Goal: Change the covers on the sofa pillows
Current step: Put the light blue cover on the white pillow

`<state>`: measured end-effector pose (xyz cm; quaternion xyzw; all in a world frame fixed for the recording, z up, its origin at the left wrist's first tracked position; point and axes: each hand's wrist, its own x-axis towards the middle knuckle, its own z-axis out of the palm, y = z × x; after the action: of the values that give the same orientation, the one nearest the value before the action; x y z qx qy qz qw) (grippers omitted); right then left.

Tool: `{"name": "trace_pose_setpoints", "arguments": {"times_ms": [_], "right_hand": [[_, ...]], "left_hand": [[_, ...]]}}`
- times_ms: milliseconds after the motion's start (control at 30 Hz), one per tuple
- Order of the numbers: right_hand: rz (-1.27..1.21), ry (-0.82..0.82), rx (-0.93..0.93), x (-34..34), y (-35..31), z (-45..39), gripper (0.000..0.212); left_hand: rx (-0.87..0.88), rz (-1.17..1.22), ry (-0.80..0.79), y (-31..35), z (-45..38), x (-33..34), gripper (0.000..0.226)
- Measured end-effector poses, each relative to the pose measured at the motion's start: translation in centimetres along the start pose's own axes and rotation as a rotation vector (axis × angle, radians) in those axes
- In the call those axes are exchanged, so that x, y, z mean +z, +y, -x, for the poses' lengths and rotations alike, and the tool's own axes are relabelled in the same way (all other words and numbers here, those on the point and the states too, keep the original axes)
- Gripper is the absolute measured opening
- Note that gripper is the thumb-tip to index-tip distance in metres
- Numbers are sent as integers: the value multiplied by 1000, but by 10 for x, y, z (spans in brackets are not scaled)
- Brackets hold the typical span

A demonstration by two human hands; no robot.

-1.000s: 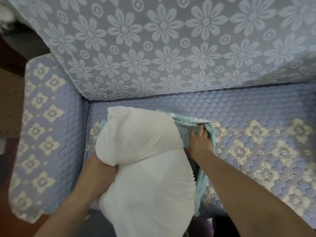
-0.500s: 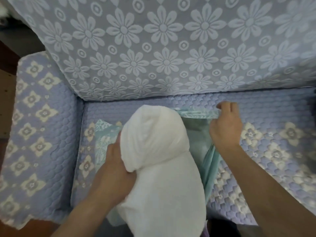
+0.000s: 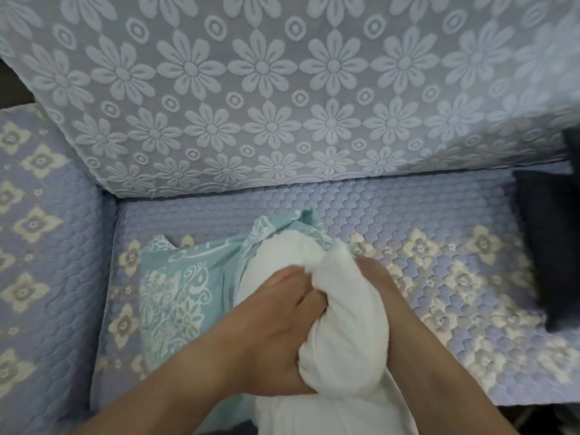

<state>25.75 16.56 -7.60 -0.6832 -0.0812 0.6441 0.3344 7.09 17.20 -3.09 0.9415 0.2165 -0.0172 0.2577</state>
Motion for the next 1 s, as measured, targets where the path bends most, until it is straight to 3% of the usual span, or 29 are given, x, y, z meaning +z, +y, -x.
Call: {"name": "trace_pose_setpoints", "arguments": {"times_ms": [67,133,267,333,400,467,533,600,667,733,867,1000], "right_hand": [[4,52,1,-3,1,6,30],[-7,88,-52,-12,6,9,23],[463,134,-231,-8,25,23,25],[554,154,-331,3,39,33,19],[494,181,-393,8,49,38,11],[352,198,-367,4,45,36,10],[210,163,-345,-2,38,38,13],[202,78,-326,-1,33,43,20],[182,-32,-273,0,32,45,23],[107,-137,-155,-4,35,44,20],[66,-141,-8,-25,36,39,21],[124,-233,48,-24,33,46,33]], "left_hand": [[9,-65,-20,2,10,27,47],[-65,-67,-58,0,33,49,48],[-354,-94,-39,-4,59,67,84],[-402,-109,4,10,51,58,96],[-334,59,42,28,43,52,104],[-310,452,78,39,26,36,93],[-439,801,217,31,15,22,62],[-544,829,448,6,24,20,61],[-446,373,308,-20,22,15,77],[-231,154,132,-30,10,17,80],[113,3,102,-1,-19,14,61],[246,54,250,20,-9,31,32]]}}
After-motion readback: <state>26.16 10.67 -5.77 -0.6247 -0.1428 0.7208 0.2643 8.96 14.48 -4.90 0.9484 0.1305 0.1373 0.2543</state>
